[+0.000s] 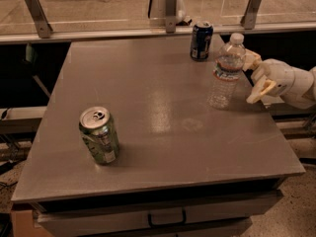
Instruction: Place water bottle upright
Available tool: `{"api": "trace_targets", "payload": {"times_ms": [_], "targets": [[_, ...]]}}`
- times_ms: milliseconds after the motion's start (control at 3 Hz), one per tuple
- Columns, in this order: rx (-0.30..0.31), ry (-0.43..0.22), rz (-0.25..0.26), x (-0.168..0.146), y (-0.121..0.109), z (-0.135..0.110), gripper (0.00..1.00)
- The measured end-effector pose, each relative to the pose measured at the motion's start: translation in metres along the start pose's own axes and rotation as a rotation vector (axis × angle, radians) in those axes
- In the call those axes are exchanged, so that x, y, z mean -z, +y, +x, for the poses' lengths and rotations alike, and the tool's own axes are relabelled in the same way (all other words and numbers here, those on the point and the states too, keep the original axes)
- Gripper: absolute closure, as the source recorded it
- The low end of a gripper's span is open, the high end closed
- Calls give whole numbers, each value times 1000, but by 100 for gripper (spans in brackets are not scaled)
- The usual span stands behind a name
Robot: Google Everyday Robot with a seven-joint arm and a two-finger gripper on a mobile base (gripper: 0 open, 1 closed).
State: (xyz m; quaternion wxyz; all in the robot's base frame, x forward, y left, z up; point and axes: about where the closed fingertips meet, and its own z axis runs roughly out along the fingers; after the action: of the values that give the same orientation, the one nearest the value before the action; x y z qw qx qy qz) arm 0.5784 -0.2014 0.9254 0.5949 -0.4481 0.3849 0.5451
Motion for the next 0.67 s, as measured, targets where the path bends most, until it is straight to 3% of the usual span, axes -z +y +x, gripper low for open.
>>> {"api": "trace_targets", "payload": {"times_ms": [333, 667], "targets": [[55, 76, 47, 19, -2, -21, 0], [134, 214, 137, 45, 2, -62, 0]]}}
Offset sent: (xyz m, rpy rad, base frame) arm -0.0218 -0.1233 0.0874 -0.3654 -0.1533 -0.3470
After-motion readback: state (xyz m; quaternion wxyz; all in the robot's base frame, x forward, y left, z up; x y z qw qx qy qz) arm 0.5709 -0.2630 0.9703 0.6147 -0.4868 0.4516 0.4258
